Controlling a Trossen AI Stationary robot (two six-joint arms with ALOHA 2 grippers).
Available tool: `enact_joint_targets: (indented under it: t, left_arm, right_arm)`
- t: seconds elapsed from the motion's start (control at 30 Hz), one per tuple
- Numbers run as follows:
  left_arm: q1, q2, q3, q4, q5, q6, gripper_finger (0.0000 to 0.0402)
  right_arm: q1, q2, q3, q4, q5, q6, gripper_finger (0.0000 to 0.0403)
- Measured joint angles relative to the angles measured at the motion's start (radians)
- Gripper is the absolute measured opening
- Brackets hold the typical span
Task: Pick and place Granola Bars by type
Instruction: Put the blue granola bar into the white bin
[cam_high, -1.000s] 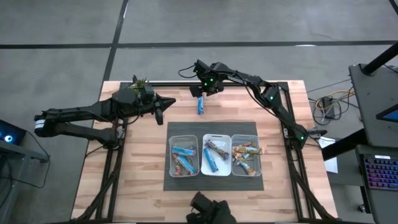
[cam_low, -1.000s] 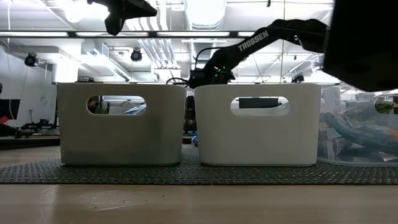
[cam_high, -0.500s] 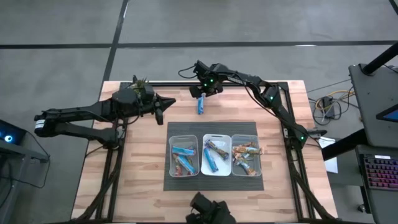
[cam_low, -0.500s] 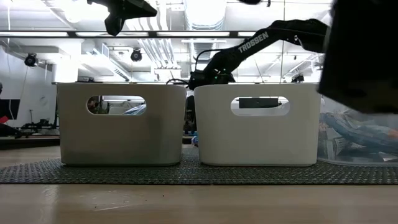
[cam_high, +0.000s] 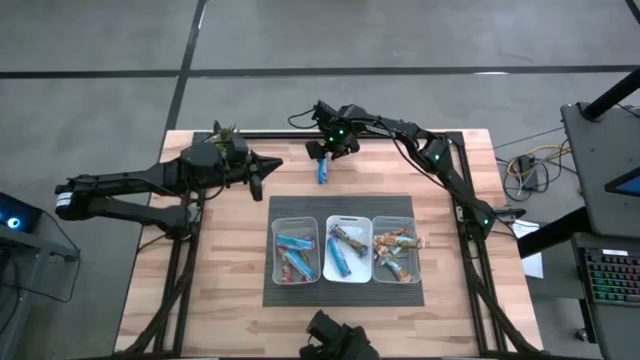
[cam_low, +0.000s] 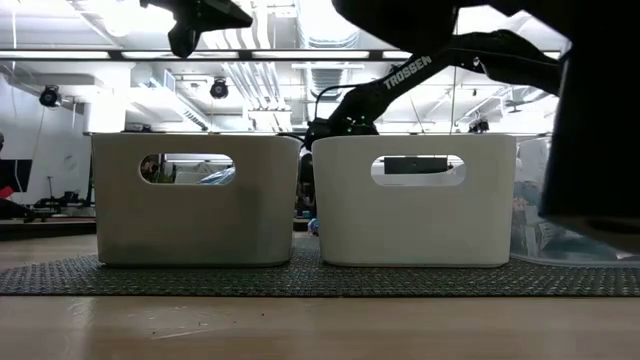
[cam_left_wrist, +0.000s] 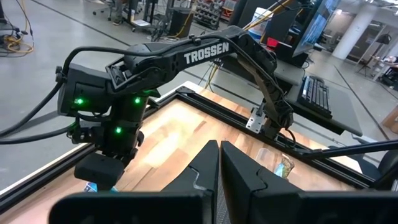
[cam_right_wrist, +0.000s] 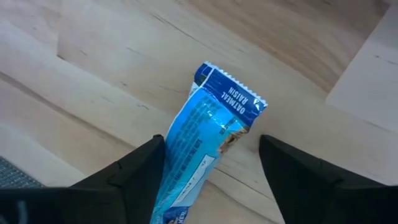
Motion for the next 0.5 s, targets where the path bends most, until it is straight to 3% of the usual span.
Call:
enact_joint_targets:
  t: [0.5]
  left_arm:
    - [0.000, 0.000, 0.000, -0.001, 0.000, 0.007, 0.0000]
  right_arm:
    - [0.007, 0.000, 0.000, 0.050, -0.057, 0.014, 0.0204]
